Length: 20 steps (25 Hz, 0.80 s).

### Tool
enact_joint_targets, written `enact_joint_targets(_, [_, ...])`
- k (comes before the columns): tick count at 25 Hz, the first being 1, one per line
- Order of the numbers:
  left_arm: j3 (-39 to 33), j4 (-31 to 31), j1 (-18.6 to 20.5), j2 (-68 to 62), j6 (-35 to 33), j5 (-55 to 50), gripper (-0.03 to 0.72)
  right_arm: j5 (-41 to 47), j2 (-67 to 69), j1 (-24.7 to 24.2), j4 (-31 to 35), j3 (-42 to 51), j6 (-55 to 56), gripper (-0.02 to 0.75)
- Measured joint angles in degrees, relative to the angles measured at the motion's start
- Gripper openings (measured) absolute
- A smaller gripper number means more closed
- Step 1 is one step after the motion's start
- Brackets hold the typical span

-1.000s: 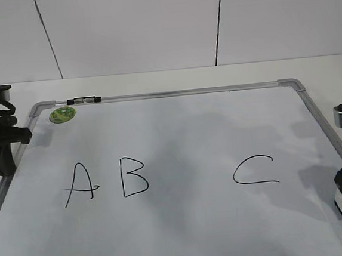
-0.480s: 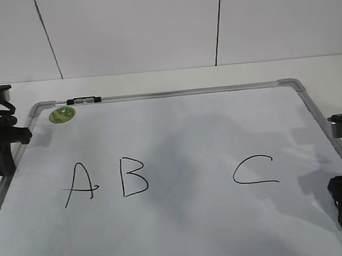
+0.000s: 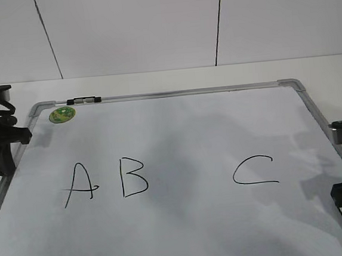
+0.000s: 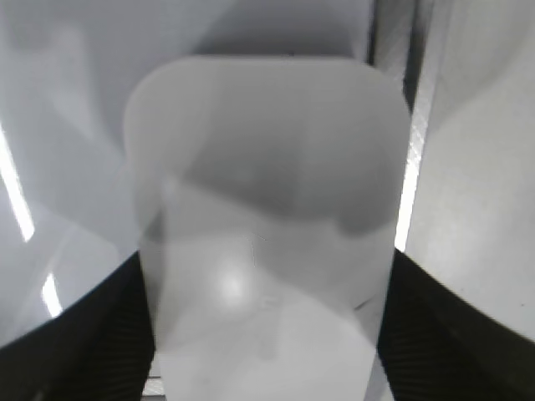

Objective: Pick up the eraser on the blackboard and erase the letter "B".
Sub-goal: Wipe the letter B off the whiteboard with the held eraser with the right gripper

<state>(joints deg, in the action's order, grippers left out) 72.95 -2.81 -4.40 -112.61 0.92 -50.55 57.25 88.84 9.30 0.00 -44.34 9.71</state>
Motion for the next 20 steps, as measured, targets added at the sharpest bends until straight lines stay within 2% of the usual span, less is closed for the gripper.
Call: enact_joint_targets(20, [0.0, 0.25, 0.0, 0.0, 0.0, 0.0, 0.037, 2.57, 0.25, 0.0, 0.0, -1.42, 0.1, 0.531])
